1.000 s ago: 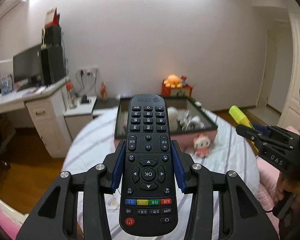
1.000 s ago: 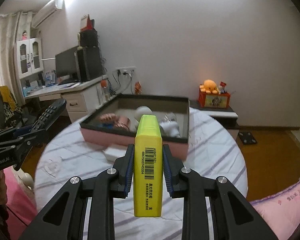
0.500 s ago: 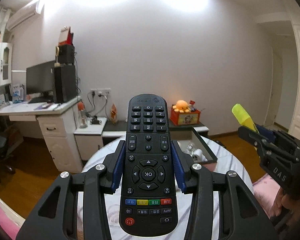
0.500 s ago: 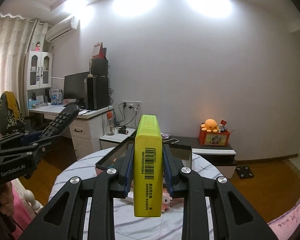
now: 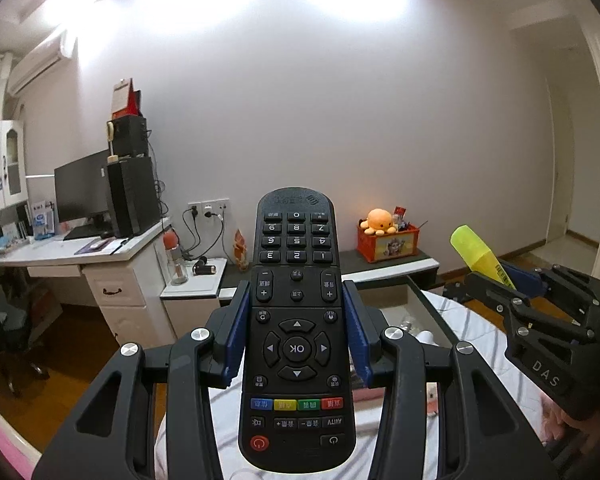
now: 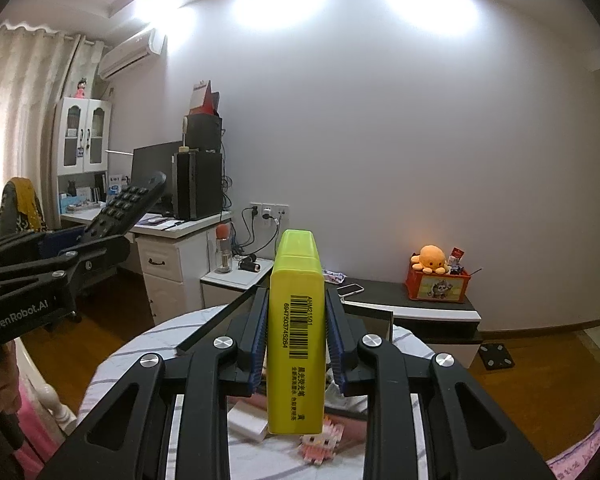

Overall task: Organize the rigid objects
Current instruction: 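Lift and carry the remote over the pink box while the right gripper carries the highlighter there, then open both grippers to drop the remote and highlighter into the pink box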

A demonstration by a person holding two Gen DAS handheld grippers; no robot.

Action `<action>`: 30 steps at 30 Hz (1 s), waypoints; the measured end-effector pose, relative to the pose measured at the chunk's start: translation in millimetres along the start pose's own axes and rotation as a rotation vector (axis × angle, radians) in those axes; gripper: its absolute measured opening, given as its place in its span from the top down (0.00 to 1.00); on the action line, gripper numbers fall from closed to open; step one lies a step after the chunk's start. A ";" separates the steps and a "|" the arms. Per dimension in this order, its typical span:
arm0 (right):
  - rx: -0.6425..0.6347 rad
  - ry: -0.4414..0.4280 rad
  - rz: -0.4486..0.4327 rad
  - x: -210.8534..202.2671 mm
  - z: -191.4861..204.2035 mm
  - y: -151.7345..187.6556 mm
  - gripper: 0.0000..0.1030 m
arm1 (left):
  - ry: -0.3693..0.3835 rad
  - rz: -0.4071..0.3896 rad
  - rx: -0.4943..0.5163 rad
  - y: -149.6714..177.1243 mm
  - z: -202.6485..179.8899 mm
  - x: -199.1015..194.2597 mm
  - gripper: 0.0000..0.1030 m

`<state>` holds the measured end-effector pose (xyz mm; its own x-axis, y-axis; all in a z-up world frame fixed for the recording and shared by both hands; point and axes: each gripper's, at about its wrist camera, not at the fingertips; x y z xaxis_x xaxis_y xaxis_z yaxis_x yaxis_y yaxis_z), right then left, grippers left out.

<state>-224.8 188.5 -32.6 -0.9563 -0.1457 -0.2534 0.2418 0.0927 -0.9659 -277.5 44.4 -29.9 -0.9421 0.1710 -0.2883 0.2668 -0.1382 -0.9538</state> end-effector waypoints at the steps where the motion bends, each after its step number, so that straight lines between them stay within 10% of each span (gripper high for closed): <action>1: 0.001 -0.003 0.006 6.2 -3.4 0.2 0.74 | 0.003 0.010 0.007 -1.4 -1.1 10.4 0.57; 17: 0.050 -0.077 0.301 156.1 -40.4 37.0 0.74 | 0.045 0.312 0.026 43.3 -7.5 178.1 0.57; 30: 0.037 0.023 0.394 189.4 -51.5 64.5 0.74 | 0.047 0.381 0.007 68.7 -1.7 205.2 0.57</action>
<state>-398.8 217.6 -140.1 -0.7927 -0.0835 -0.6039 0.5960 0.1016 -0.7965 -452.2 71.7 -154.8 -0.7656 0.1504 -0.6255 0.5941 -0.2074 -0.7772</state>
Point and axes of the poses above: each gripper's, at about its wrist camera, not at the fingertips, and x roughly the way its jaws point, z to its left, y to its underside
